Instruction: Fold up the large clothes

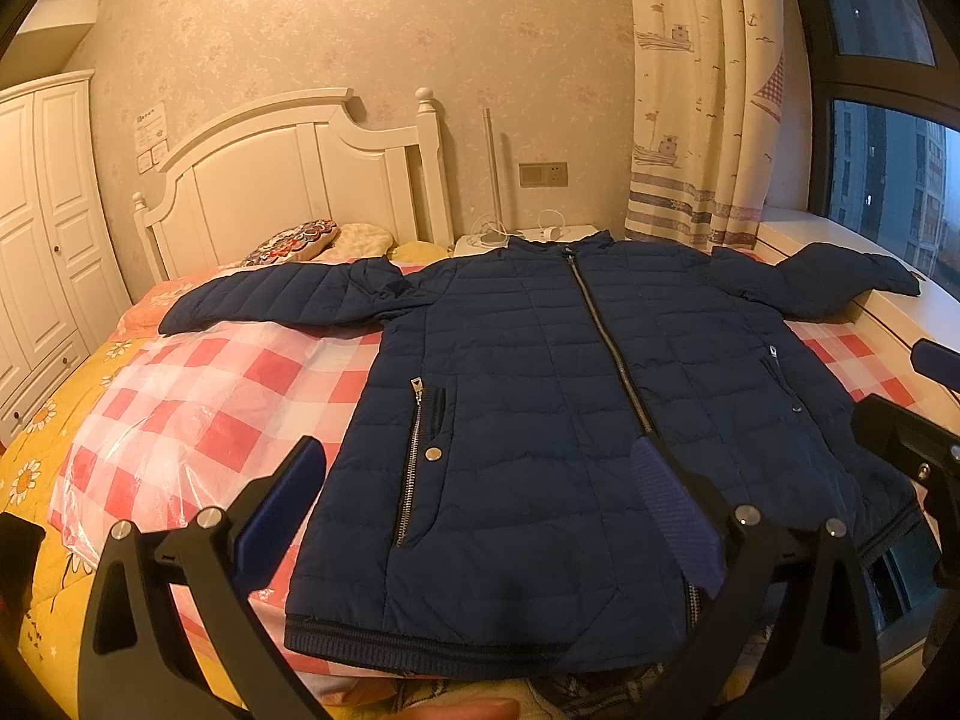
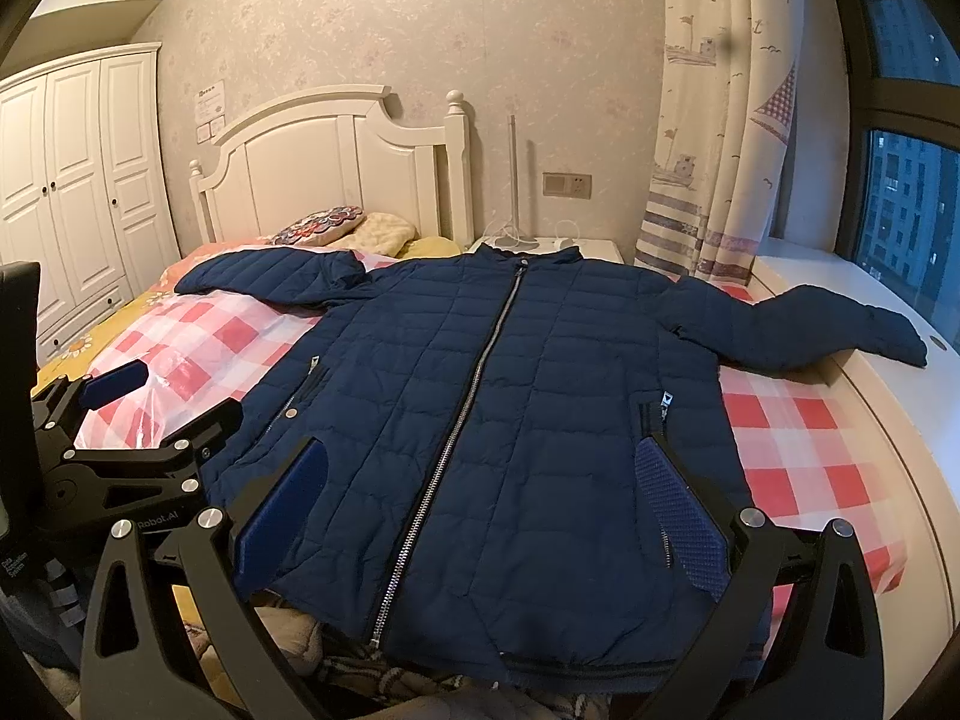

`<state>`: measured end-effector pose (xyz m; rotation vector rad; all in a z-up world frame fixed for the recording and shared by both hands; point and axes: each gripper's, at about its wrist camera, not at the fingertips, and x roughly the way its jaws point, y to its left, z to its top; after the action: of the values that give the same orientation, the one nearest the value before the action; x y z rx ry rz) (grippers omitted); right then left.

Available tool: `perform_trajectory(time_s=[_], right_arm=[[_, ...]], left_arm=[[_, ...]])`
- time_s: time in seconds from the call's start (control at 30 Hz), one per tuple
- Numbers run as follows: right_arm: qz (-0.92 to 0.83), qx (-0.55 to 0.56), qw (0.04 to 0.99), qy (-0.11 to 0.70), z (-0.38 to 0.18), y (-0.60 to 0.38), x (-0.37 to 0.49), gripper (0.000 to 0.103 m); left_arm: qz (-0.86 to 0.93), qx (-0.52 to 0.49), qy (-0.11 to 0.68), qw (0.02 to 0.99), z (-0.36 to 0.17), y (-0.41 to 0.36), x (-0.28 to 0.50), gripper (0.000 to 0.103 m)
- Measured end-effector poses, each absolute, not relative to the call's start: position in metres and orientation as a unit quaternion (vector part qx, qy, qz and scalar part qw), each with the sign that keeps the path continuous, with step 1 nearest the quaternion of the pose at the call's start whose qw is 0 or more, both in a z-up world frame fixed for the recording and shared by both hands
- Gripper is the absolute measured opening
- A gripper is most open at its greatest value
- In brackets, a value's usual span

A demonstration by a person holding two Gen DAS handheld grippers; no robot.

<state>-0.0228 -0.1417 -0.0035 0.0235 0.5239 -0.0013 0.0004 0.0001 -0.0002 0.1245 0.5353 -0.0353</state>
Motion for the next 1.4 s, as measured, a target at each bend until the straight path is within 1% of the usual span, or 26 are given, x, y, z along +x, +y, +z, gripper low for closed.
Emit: perform_trajectory(time_s=[0.37,0.47,0.57,0.73,0.8,0.93,1.03,1.13,1.27,1.4], right_arm=[[0.005,0.011,0.967,0.254,-0.008,-0.145,-0.02,0.099],[-0.003,0.0,0.963,0.269,-0.018,-0.155,-0.007,0.099],[-0.019,0.027,0.952,0.303,-0.03,-0.183,0.02,0.099],[-0.076,0.116,0.933,0.333,-0.046,-0.265,0.075,0.099],[-0.105,0.154,0.922,0.34,-0.052,-0.3,0.094,0.099],[-0.177,0.228,0.895,0.341,-0.068,-0.383,0.125,0.099],[-0.21,0.286,0.876,0.328,-0.077,-0.436,0.142,0.099],[-0.236,0.31,0.865,0.316,-0.082,-0.475,0.159,0.099],[-0.259,0.306,0.862,0.31,-0.084,-0.501,0.185,0.098],[-0.287,0.295,0.857,0.309,-0.084,-0.518,0.206,0.079]], left_arm=[[-0.022,0.065,0.279,0.958,-0.004,-0.003,0.009,0.101],[-0.03,0.068,0.314,0.947,-0.012,-0.003,0.029,0.101],[-0.032,0.072,0.36,0.93,-0.029,-0.003,0.075,0.101],[-0.008,0.087,0.419,0.904,-0.062,0.0,0.172,0.101],[0.016,0.096,0.434,0.896,-0.073,0.002,0.211,0.101],[0.033,0.106,0.448,0.887,-0.087,0.0,0.266,0.101],[0.021,0.108,0.453,0.885,-0.096,-0.002,0.294,0.101],[0.01,0.102,0.447,0.889,-0.107,0.0,0.304,0.101],[-0.008,0.036,0.456,0.889,-0.114,0.014,0.305,0.101],[-0.019,0.018,0.467,0.884,-0.117,0.018,0.308,0.101]])
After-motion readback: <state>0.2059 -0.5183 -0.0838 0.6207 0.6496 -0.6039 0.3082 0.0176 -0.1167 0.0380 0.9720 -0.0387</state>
